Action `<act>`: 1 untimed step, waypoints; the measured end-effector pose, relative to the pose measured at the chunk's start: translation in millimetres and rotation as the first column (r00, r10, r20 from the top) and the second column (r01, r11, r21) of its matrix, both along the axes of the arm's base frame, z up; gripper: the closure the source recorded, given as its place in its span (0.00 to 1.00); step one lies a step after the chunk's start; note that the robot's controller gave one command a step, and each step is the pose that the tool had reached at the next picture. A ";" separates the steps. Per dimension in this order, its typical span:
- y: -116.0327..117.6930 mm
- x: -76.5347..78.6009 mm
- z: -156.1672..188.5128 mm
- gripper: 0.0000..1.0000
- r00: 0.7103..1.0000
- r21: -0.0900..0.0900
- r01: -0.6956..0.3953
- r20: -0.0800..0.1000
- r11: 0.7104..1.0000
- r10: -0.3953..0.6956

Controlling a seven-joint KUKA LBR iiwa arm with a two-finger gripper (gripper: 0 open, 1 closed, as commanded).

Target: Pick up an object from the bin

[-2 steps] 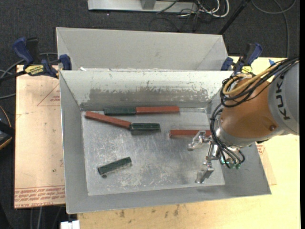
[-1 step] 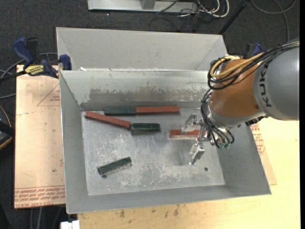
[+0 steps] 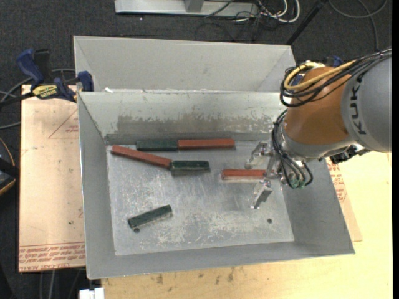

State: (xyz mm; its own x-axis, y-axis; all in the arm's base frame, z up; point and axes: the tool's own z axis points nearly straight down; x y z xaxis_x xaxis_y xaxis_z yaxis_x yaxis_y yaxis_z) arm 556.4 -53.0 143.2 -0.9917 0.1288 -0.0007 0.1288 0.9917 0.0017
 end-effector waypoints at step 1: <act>9.7 58.6 -64.9 1.00 0.983 -0.004 -0.185 0.016 0.983 0.185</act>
Offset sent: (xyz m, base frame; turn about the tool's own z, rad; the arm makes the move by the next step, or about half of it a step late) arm 0.0000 0.0000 0.0000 0.0000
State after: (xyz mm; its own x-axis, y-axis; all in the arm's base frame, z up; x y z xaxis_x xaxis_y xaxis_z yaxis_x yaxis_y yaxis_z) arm 615.0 -43.2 78.3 -0.9982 -0.0569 -0.0169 -0.0569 0.9984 -0.0002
